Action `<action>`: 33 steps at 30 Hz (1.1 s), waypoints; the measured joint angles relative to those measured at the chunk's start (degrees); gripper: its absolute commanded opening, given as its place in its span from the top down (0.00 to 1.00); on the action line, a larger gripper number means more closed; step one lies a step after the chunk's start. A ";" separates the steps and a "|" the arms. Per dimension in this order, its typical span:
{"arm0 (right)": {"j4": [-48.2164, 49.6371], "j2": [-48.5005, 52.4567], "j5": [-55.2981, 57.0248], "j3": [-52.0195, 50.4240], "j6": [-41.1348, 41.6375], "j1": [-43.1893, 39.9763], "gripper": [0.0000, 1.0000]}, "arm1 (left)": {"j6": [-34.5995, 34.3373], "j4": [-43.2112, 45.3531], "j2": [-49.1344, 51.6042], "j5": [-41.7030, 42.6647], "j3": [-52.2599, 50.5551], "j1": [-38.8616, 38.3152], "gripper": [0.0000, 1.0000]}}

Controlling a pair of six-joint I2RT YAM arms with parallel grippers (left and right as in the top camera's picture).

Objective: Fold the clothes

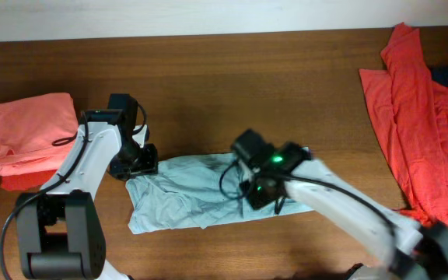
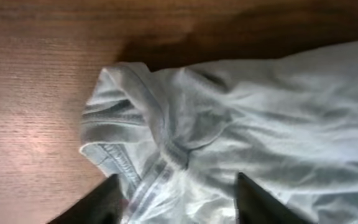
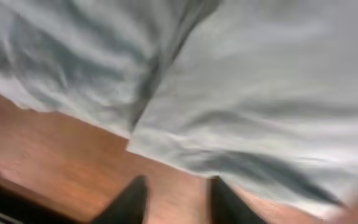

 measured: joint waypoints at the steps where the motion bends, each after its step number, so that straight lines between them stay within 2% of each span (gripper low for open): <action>1: -0.57 -1.73 1.31 1.14 0.48 -0.79 0.44 | 0.37 -0.28 -0.02 -0.22 0.00 0.00 0.33; 2: -1.31 -3.67 2.45 2.21 0.81 -2.16 0.37 | 0.70 -0.39 -0.02 -0.50 -0.07 0.00 0.32; 3: -1.79 -5.33 3.32 2.89 1.11 -3.63 0.35 | 0.79 -0.44 0.00 -0.68 -0.11 0.00 0.31; 8: -7.28 -9.29 5.70 3.61 1.62 -13.14 0.35 | 1.01 0.87 -0.02 -1.84 -3.19 0.00 0.30; 13: -9.90 -8.90 6.49 3.61 1.31 -18.14 0.35 | 1.16 4.66 -0.07 -2.36 -9.03 0.13 0.25; 22: -9.86 -8.79 6.54 1.77 0.52 -18.69 0.35 | 1.38 10.84 -0.87 -3.21 -14.84 0.15 0.23; 25: -9.86 -8.74 6.54 1.05 0.33 -18.69 0.35 | 1.38 11.80 -1.66 -3.21 -15.74 0.15 0.25; 27: -9.88 -8.72 6.54 0.92 0.31 -18.69 0.36 | 1.38 12.20 -1.90 -3.34 -16.02 0.15 0.37; 29: -9.86 -8.72 6.54 0.92 0.31 -18.69 0.36 | 1.29 12.87 -1.99 -3.82 -16.22 0.17 0.55; 33: -9.86 -8.72 6.54 0.92 0.31 -18.69 0.36 | 1.33 14.73 -2.14 -3.10 -16.28 0.66 0.80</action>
